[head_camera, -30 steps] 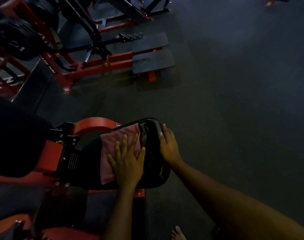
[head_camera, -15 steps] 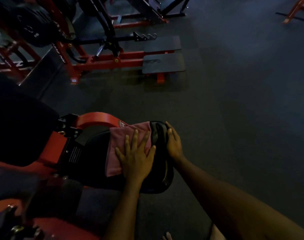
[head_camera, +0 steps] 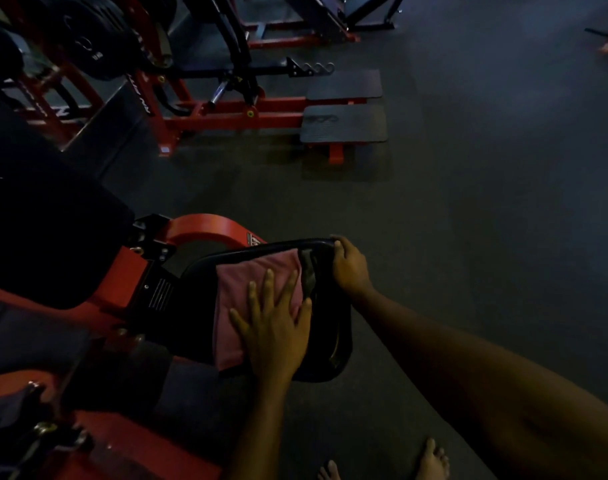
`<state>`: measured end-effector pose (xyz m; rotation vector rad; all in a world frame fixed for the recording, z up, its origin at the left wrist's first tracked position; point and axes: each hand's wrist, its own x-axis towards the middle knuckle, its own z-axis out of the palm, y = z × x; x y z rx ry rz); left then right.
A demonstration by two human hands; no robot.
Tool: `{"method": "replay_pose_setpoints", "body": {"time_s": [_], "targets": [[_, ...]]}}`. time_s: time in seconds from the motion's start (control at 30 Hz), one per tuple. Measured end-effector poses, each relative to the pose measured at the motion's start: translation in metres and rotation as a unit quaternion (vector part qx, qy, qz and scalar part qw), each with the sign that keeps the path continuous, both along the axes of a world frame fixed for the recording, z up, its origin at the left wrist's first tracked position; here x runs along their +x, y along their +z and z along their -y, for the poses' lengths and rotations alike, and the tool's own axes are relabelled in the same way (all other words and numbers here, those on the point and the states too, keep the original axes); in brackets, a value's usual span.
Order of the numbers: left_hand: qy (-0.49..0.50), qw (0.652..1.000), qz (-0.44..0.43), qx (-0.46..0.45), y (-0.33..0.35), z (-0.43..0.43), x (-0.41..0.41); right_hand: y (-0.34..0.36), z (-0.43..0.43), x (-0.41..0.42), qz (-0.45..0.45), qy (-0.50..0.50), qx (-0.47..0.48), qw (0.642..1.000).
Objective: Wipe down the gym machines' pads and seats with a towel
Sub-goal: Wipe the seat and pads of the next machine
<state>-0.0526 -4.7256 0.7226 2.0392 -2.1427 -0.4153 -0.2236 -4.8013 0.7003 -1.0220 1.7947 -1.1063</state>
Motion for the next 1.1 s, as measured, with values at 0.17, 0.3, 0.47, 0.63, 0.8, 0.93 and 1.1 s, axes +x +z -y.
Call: {"method": "replay_pose_setpoints", "body": {"time_s": [0.17,0.3,0.47,0.63,0.8,0.93,1.1], "targets": [[0.017,0.999,0.023,0.041,-0.005,0.017,-0.001,-0.001,-0.001,0.002,0.014,-0.014,-0.017,1.000],[0.055,0.997,-0.008,0.047,0.000,0.045,-0.013,0.003,-0.003,0.003,0.000,-0.004,-0.019,1.000],[0.065,0.997,0.015,-0.028,-0.006,-0.019,-0.020,0.000,-0.004,0.002,-0.021,0.017,-0.041,0.999],[0.117,0.992,-0.025,-0.039,-0.015,-0.070,-0.039,0.003,-0.006,-0.001,-0.018,0.041,-0.039,0.998],[0.202,0.978,-0.033,0.029,-0.006,-0.009,-0.037,0.003,-0.005,-0.001,-0.041,0.060,-0.031,0.997],[0.243,0.968,-0.028,0.046,0.004,-0.008,-0.050,0.006,-0.007,-0.003,-0.033,0.070,-0.047,0.996],[0.245,0.967,-0.050,-0.054,-0.013,-0.071,-0.069,0.003,-0.006,-0.005,-0.016,0.073,-0.057,0.996]]}}
